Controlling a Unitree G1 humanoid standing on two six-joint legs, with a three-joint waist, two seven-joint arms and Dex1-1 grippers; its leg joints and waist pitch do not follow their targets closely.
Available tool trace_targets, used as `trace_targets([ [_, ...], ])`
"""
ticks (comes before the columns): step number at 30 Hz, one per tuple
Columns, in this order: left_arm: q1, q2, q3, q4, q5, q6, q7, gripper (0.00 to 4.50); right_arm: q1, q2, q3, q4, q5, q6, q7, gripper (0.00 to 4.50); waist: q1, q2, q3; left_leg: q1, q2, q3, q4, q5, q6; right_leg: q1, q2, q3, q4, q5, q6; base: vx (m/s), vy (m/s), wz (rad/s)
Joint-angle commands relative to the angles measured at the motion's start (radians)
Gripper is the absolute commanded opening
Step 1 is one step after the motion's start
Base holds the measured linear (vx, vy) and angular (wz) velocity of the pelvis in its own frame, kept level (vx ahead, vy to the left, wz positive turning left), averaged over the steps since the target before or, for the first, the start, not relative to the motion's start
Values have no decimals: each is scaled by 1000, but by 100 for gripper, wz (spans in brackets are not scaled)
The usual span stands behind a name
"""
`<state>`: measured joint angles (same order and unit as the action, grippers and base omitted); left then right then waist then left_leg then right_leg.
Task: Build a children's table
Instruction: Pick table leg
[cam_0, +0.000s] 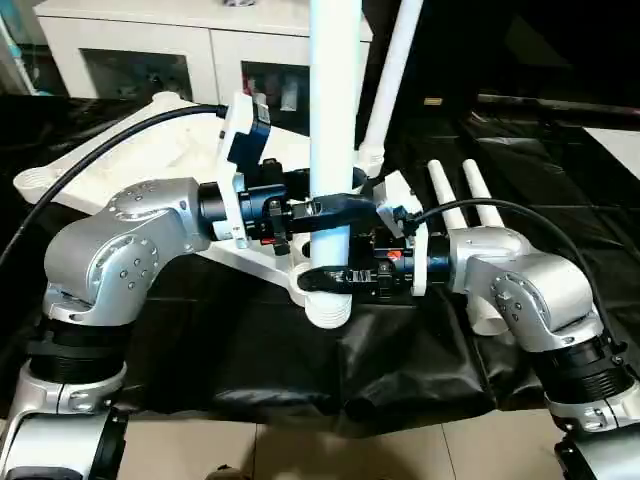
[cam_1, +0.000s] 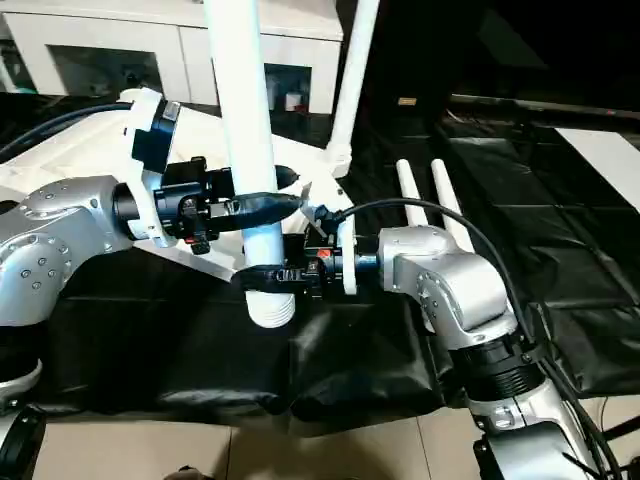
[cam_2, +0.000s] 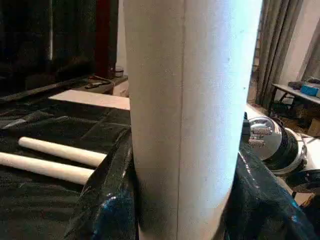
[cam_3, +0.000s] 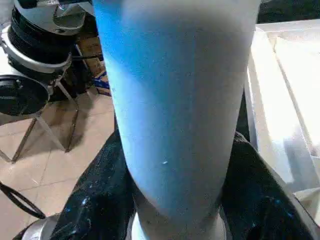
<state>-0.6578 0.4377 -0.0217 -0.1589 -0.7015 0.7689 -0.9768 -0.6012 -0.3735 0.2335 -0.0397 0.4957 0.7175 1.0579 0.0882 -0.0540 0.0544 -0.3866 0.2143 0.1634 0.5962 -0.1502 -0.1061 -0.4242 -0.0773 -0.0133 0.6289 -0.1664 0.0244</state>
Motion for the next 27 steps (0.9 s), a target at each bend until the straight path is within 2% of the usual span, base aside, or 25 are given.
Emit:
trace_targets([
  [1, 2, 3, -22, -31, -12, -3, -30, 185, 2, -8, -8, -2, -3, 23, -12, 191, -1, 4, -73, 17, -7, 17, -63, -222, -25, 53, -20, 12, -64, -196, -177, 0, 0, 0],
  [8, -1, 0, -20, -24, 5, -17, -7, 185, 7, -3, -9, 5, -4, 18, -21, 190, -1, 4, -72, 16, -7, 17, -64, -231, -30, 53, -20, 11, -65, -215, -168, 0, 0, 0],
  [10, -4, -3, -16, -18, 16, -22, 11, 241, 7, 2, -13, 8, -4, 15, -31, 190, -1, 5, -73, 16, -7, 17, -64, -231, -30, 53, -21, 12, -66, -218, -167, 0, 0, 0],
  [13, -3, -11, 4, -19, -36, 13, -2, 262, 8, 12, -30, 11, 4, 14, -51, 190, -1, 6, -74, 17, -8, 16, -64, -227, -31, 52, -20, 11, -64, -210, -171, 0, 0, 0],
  [15, -5, -11, 8, -17, -44, 21, 0, 300, 9, 13, -36, 9, 8, 16, -53, 187, -1, 7, -73, 17, -7, 16, -64, -233, -33, 52, -19, 11, -64, -206, -174, 0, 0, 0],
  [17, -11, -10, 15, -5, -48, 36, 8, 302, 9, 17, -50, 4, 17, 18, -62, 187, -1, 9, -73, 18, -8, 16, -64, -238, -33, 51, -19, 11, -64, -206, -175, 0, 0, 0],
  [20, -20, -13, 31, 13, -62, 51, 17, 342, 10, 24, -75, -1, 30, 18, -79, 187, -1, 13, -73, 18, -9, 15, -64, -244, -37, 52, -18, 10, -63, -200, -179, 0, 0, 0],
  [23, -26, -15, 45, 25, -73, 55, 20, 351, 13, 23, -93, -6, 38, 18, -93, 187, 0, 12, -73, 18, -9, 16, -64, -250, -38, 52, -19, 10, -65, -211, -177, 0, 0, 0],
  [25, -31, -17, 66, 46, -78, 52, 26, 387, 16, 15, -118, -15, 50, 19, -104, 186, 0, 16, -73, 20, -10, 15, -64, -253, -41, 52, -18, 10, -65, -207, -176, 0, 0, 0],
  [26, -31, -17, 66, 46, -78, 52, 26, 387, 16, 15, -118, -15, 50, 19, -104, 186, 0, 16, -73, 20, -10, 15, -64, -253, -41, 52, -18, 10, -65, -207, -176, 0, 0, 0],
  [27, -37, -19, 87, 87, -66, 37, 43, 392, 19, 5, -146, -34, 69, 30, -111, 186, 2, 19, -73, 21, -10, 15, -64, -256, -43, 52, -18, 10, -65, -206, -177, 0, 0, 0],
])
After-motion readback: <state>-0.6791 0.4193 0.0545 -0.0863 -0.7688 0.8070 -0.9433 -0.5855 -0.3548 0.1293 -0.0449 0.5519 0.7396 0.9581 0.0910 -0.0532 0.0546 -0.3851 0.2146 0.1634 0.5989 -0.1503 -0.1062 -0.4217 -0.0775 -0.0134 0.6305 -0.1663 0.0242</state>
